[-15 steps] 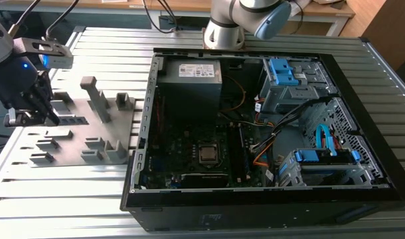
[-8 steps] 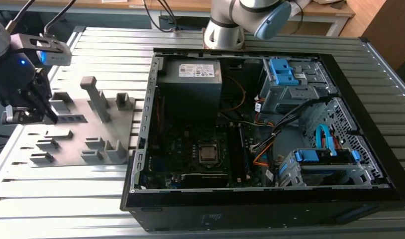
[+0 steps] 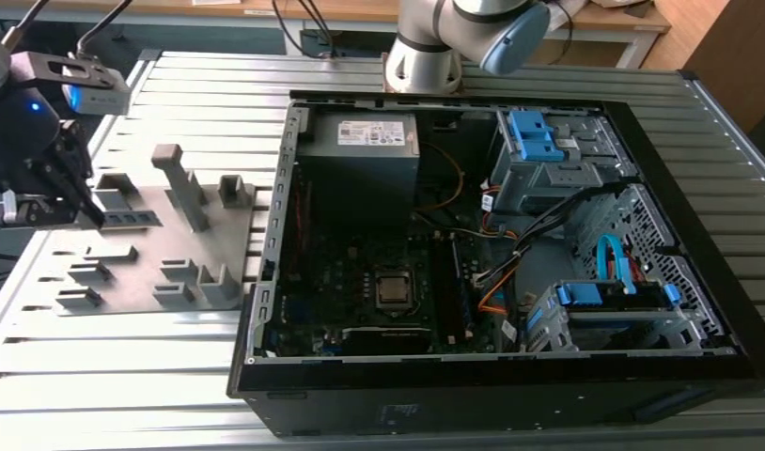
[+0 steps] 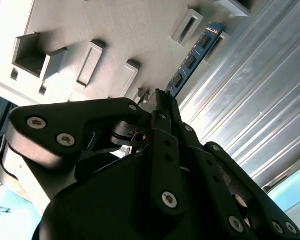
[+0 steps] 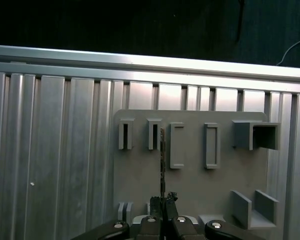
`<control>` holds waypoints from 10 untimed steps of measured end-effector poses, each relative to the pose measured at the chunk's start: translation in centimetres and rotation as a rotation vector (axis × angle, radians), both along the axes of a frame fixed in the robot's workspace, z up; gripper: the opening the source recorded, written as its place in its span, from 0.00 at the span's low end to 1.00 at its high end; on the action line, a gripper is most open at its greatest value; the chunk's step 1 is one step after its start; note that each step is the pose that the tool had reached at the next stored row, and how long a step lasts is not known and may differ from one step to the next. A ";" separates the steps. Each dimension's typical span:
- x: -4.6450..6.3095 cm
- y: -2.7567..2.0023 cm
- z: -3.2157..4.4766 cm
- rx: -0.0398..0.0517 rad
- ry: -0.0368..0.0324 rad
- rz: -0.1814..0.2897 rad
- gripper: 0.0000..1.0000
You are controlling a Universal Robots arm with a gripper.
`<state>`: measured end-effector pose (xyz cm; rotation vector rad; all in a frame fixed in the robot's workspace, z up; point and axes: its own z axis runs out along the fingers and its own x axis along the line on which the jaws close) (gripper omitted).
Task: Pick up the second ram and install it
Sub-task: 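Pick up the second ram and move it above second insertion slot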
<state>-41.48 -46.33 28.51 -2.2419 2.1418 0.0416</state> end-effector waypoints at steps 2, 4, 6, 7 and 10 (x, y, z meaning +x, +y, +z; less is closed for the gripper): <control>0.0 0.00 0.28 0.0000 0.0000 0.000 0.14; 0.0 0.00 0.53 0.0000 0.0000 0.000 0.14; 0.0 0.00 0.74 0.0000 0.0000 0.000 0.14; 0.0 0.00 0.84 0.0000 -0.0001 0.000 0.14; 0.0 0.00 1.15 0.0000 0.0000 0.000 0.14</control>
